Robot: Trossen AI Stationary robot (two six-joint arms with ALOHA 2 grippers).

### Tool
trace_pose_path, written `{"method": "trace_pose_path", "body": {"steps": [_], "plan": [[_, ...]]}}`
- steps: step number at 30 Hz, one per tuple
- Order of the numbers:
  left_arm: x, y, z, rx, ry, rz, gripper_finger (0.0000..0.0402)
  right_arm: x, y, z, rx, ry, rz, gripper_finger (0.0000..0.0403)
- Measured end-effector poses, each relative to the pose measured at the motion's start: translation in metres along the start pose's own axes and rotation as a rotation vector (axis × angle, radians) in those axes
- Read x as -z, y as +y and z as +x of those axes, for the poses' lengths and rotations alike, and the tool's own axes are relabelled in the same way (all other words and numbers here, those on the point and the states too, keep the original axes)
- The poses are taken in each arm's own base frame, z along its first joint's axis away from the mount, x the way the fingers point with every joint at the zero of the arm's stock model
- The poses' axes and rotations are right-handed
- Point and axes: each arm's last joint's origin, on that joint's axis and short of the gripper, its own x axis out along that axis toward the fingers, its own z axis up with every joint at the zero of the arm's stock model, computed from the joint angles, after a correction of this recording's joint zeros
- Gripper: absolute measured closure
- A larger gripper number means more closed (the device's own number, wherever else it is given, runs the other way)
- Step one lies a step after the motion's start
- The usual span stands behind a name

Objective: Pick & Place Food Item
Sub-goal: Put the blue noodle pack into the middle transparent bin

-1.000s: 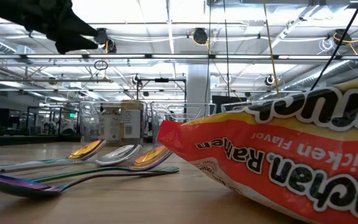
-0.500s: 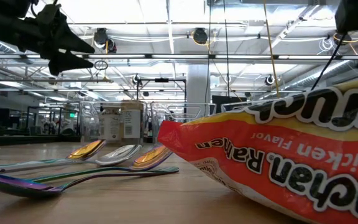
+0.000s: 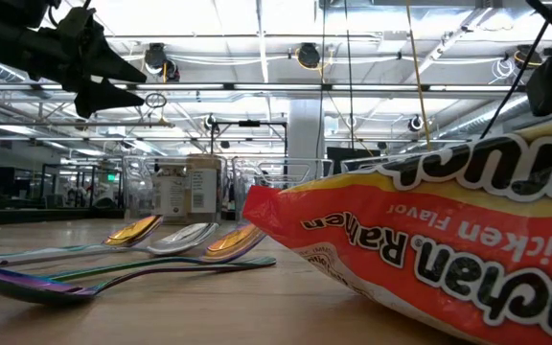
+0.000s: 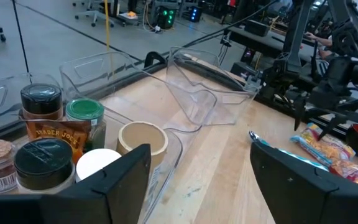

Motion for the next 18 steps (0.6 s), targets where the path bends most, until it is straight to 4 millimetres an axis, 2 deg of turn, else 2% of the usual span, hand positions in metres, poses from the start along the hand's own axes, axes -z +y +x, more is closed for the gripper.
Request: {"method": "trace_pose_path", "body": {"steps": [6, 18], "plan": [[0.0, 0.0, 0.0, 0.0, 0.0, 0.0, 0.0123, -0.0001, 0.0009, 0.0002, -0.008, -0.005, -0.001, 0.0208], [0.0, 0.0, 0.0, 0.0, 0.0, -0.001, 0.0109, -0.0002, 0.0006, -0.0016, -0.016, -0.007, -0.001, 0.0379]]}}
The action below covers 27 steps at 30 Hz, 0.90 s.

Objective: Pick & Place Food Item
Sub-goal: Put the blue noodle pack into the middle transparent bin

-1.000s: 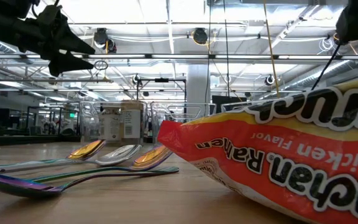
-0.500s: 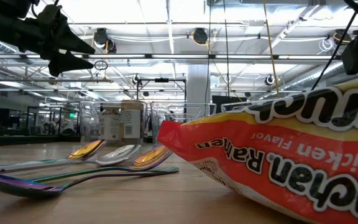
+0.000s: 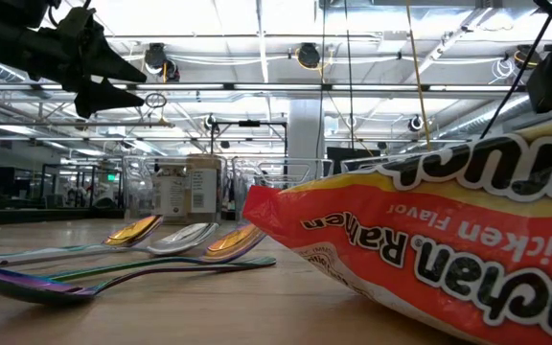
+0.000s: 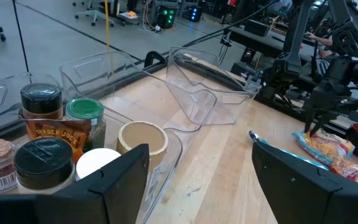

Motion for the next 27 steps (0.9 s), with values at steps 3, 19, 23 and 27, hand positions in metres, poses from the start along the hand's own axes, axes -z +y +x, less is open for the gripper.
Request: {"method": "trace_pose_path", "body": {"steps": [3, 19, 23, 27], "plan": [[0.0, 0.0, 0.0, 0.0, 0.0, 0.0, 0.0114, -0.001, 0.0, -0.005, -0.028, -0.017, -0.004, 0.0397], [0.0, 0.0, 0.0, 0.0, 0.0, 0.0, 0.0117, -0.027, 0.012, -0.048, -0.122, -0.637, -0.225, 0.0402], [0.0, 0.0, 0.0, 0.0, 0.0, 0.0, 0.011, -0.041, 0.018, -0.059, -0.074, -0.85, -0.291, 0.0402], [0.0, 0.0, 0.0, 0.0, 0.0, 0.0, 0.0108, -0.061, 0.022, -0.071, -0.026, -1.031, -0.352, 0.0403]]}}
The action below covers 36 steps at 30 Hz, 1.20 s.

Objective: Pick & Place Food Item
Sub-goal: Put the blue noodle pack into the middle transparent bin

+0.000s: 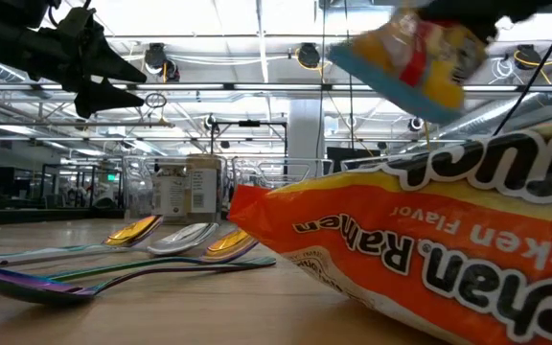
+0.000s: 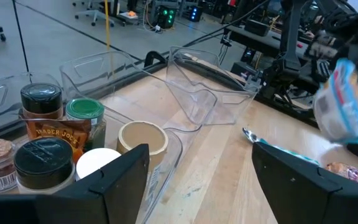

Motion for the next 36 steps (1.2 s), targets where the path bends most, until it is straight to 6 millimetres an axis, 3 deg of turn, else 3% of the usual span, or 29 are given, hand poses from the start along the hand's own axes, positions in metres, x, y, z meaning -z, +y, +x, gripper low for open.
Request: {"method": "trace_pose_path", "body": {"steps": [9, 16, 26, 32, 36], "plan": [[0.0, 0.0, 0.0, 0.0, 0.0, 0.0, 0.0119, -0.023, -0.028, 0.044, 0.139, -0.205, -0.184, 0.0403], [0.0, 0.0, 0.0, 0.0, 0.0, 0.0, 0.0128, -0.028, -0.071, 0.083, 0.091, -0.324, -0.166, 0.0403], [0.0, 0.0, 0.0, 0.0, 0.0, 0.0, 0.0111, -0.019, -0.139, 0.118, 0.332, -0.457, -0.131, 0.0403], [0.0, 0.0, 0.0, 0.0, 0.0, 0.0, 0.0108, -0.024, -0.177, 0.154, 0.385, -0.436, -0.174, 0.0403], [0.0, 0.0, 0.0, 0.0, 0.0, 0.0, 0.0114, -0.029, -0.204, 0.186, 0.435, -0.293, -0.293, 0.0403]]}}
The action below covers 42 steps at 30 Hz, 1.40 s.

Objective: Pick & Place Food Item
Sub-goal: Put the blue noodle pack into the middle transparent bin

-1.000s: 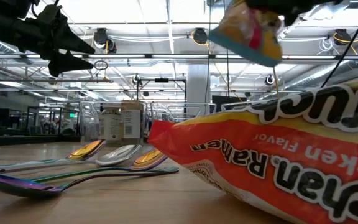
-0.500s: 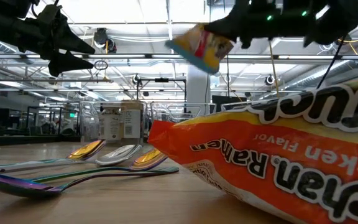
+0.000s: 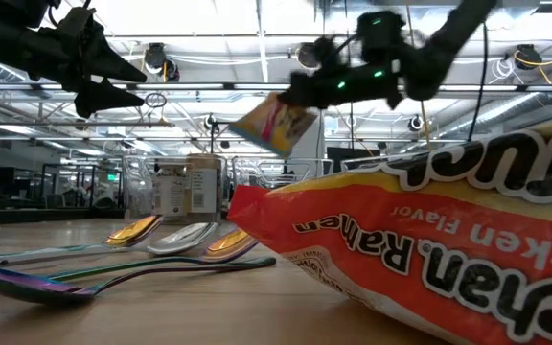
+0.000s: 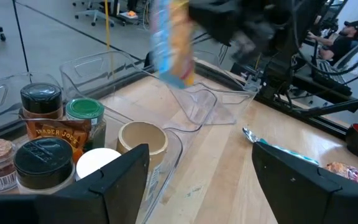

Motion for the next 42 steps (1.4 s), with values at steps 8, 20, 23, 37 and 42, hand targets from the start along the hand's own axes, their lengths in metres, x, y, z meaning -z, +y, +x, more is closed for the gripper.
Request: {"method": "trace_pose_path", "body": {"steps": [8, 20, 23, 37, 42], "plan": [[0.0, 0.0, 0.0, 0.001, 0.0, 0.0, 0.0127, 0.013, -0.029, 0.044, 0.027, 0.211, -0.205, 0.0403], [0.0, 0.0, 0.0, 0.003, 0.001, 0.0, 0.0109, 0.029, -0.06, 0.044, -0.103, 0.267, -0.336, 0.0403], [0.0, 0.0, 0.0, 0.004, 0.001, 0.0, 0.0108, 0.031, -0.066, 0.044, -0.096, 0.286, -0.339, 0.0403], [0.0, 0.0, 0.0, 0.004, 0.0, 0.0, 0.0126, 0.072, -0.067, 0.05, -0.161, 0.317, -0.49, 0.0403], [0.0, 0.0, 0.0, 0.004, 0.001, 0.0, 0.0116, 0.081, -0.064, 0.053, -0.179, 0.302, -0.602, 0.0403]]}}
